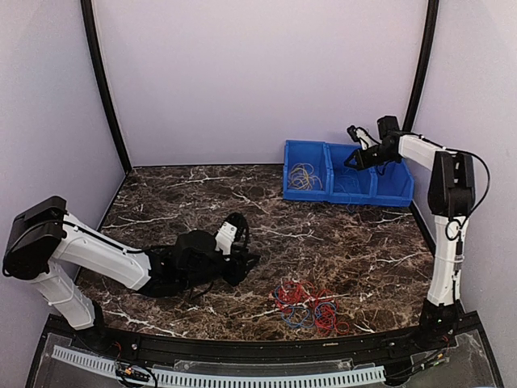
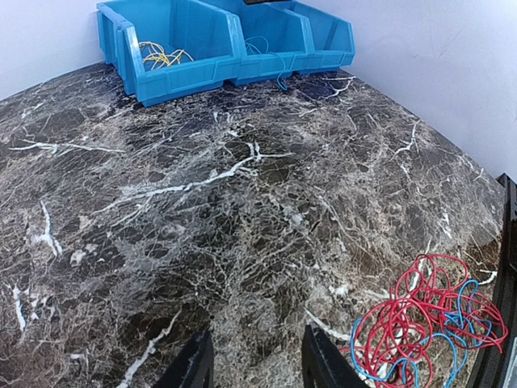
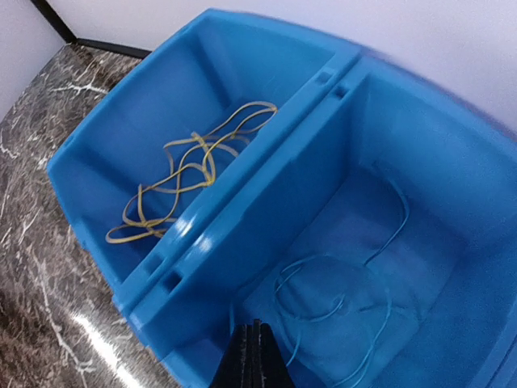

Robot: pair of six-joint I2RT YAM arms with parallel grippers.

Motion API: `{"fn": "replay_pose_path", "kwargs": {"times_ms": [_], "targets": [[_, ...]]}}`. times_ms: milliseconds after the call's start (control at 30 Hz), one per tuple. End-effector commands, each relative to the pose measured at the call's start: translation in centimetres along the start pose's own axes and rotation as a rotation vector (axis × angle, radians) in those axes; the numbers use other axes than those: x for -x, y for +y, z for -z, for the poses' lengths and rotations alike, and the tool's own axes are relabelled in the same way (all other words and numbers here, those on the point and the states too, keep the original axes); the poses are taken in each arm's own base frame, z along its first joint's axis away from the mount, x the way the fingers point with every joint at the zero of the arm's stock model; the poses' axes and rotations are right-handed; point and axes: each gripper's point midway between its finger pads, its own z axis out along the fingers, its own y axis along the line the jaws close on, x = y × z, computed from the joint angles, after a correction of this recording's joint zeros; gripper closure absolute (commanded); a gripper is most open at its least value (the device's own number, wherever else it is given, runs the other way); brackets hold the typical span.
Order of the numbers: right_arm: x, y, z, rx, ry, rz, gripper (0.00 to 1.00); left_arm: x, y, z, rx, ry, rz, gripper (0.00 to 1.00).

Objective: Untangle the cables

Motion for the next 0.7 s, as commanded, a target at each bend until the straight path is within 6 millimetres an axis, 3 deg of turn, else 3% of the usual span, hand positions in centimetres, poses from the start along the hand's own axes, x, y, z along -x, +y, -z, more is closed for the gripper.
{"fn": "replay_pose_path", "kwargs": {"times_ms": [0,100,167,500,567,667], "targets": [[2.7,3.9,5.4,0.015,-0.102,0.146,0.93,0.5,0.1,0.7,0.008,-0.024,0.009,0.6],[0.8,5.1,6.5,0.015,-0.058,0.152,0.76,0.0,0.0,0.0,0.005,-0.005,-0.014,0.6],[-1.2,5.6,6.5,0.029,-0.005,0.129,0.72,0.0,-0.3,-0.4,-0.001,0.001,-0.022,0.6],[-10.4,7.6,4.9,0.072,0.13,0.021,0.76,-0.1,-0.8,-1.0,-0.025,-0.001,-0.001,0.6],[-11.6,7.5,4.3,0.056,0.153,0.01,0.76,-0.2,-0.9,-1.1,-0.027,0.003,-0.003,0.6],[-11.8,7.1,3.7,0.008,0.155,0.004,0.75,-0.2,-0.8,-1.0,-0.026,0.005,-0.005,0.6]]}}
